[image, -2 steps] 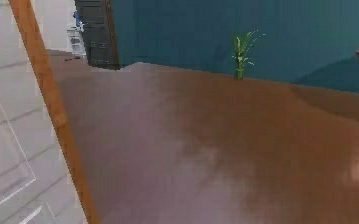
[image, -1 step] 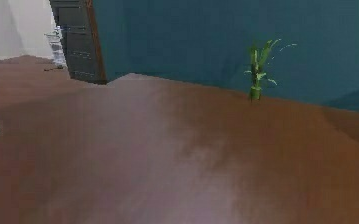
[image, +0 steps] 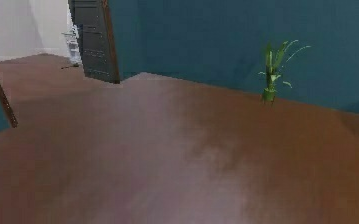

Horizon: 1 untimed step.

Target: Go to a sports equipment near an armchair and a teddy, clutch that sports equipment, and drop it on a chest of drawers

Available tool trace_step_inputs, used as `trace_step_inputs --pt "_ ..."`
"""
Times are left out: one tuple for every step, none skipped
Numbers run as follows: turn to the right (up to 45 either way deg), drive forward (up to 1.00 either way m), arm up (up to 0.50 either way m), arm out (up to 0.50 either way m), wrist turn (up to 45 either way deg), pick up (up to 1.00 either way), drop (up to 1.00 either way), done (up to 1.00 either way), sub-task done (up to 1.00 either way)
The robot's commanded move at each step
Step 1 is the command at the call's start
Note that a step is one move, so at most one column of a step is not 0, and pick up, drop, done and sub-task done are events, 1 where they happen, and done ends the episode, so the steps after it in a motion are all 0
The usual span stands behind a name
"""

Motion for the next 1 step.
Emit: trace_step_inputs --pt "0.0 0.15 0.0 0.0 0.0 0.0 0.0 0.0 0.0"
